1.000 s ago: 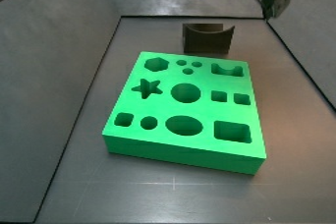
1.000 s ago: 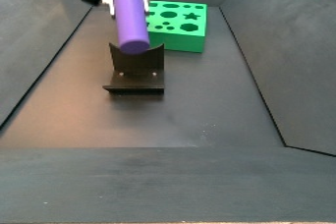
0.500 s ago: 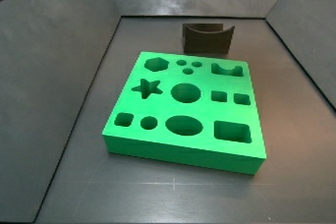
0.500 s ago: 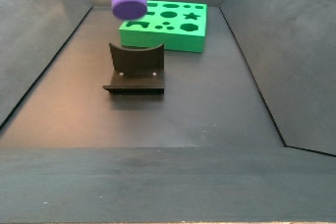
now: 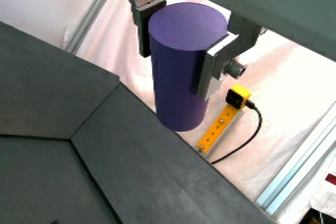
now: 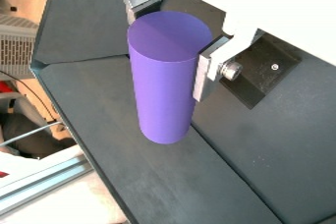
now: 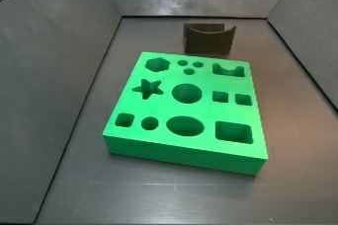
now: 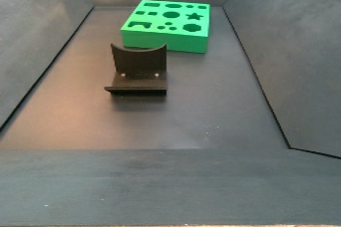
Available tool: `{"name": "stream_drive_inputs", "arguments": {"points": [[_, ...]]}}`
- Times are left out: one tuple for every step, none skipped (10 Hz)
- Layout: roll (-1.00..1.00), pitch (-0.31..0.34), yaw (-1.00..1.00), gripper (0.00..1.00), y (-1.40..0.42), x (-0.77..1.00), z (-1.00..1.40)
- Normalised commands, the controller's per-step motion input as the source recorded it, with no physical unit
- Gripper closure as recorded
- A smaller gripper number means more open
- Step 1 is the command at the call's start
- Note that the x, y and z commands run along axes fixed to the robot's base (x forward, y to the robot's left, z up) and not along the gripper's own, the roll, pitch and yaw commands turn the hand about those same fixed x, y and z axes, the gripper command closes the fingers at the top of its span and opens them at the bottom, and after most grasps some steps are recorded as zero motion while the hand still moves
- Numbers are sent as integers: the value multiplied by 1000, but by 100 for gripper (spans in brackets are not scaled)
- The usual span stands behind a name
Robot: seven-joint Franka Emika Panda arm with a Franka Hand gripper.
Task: Pick up the round object. Move up. Place the round object on the fixture. Regrasp the round object. Move to above the board. Insert the round object.
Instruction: Move to above the board.
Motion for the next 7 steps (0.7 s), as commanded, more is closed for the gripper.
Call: {"name": "stream_drive_inputs", "arguments": {"points": [[-1000,-94,-125,100,-1000,-435,219],[-1000,-103,-124,100,-1000,-440,233],[-1000,-107,-132,100,-1000,-468,240],[-1000,-110,-137,100,-1000,-474,230],[-1000,-107,-148,100,-1000,-482,231],[-1000,-99,-158,100,-1000,-492,238],[-1000,-97,-163,100,-1000,-508,239]]}}
